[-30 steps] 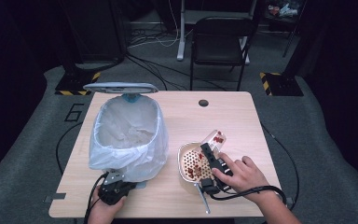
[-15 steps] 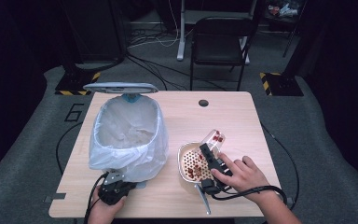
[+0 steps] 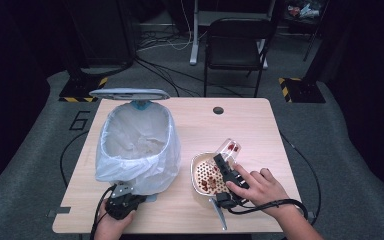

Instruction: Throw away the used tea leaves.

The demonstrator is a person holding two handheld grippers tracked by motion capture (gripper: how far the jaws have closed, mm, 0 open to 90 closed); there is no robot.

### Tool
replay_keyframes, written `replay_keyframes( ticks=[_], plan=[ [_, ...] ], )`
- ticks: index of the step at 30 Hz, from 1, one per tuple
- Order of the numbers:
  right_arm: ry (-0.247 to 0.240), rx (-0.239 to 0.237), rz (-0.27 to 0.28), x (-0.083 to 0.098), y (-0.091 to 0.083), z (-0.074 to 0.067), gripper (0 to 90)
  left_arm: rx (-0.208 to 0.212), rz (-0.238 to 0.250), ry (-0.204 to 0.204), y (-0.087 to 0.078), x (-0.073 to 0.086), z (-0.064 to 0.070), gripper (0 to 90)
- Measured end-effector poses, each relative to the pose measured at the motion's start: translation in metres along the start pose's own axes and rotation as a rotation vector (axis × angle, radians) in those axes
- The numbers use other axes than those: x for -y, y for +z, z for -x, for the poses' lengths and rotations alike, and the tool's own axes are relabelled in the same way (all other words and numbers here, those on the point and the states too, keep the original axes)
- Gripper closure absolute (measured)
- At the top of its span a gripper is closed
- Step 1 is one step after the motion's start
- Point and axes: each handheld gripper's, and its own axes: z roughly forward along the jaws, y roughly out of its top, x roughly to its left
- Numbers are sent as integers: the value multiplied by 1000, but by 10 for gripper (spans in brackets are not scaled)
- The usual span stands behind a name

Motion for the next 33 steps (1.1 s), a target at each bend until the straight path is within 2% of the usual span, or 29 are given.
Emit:
replay_keyframes(
  ticks=[3, 10, 11, 12, 27, 29, 30, 31, 32, 33],
  plan=[
    [2, 14, 0, 0, 0, 0, 403, 2, 2, -3, 0, 0, 0, 900],
    [0, 2, 1, 1, 0, 0, 403, 1, 0, 0, 0, 0, 0, 900],
    [14, 51, -1, 1, 0, 1, 403, 2, 3, -4, 0, 0, 0, 900],
    [5, 4, 1, 1, 0, 0, 403, 1, 2, -3, 0, 0, 0, 900],
    [1, 9, -2, 3, 0, 1, 402, 0, 0, 0, 0, 0, 0, 900],
    [9, 10, -1, 4, -1, 3, 402, 0, 0, 0, 0, 0, 0, 900],
    [27, 58, -6, 4, -1, 4, 402, 0, 0, 0, 0, 0, 0, 900],
    [19, 7, 4, 4, -1, 4, 401, 1, 2, -3, 0, 0, 0, 900],
    [105, 39, 6, 6, -2, 7, 402, 1, 2, -3, 0, 0, 0, 900],
    [105, 39, 8, 7, -2, 9, 402, 0, 1, -1, 0, 0, 0, 900]
  ],
)
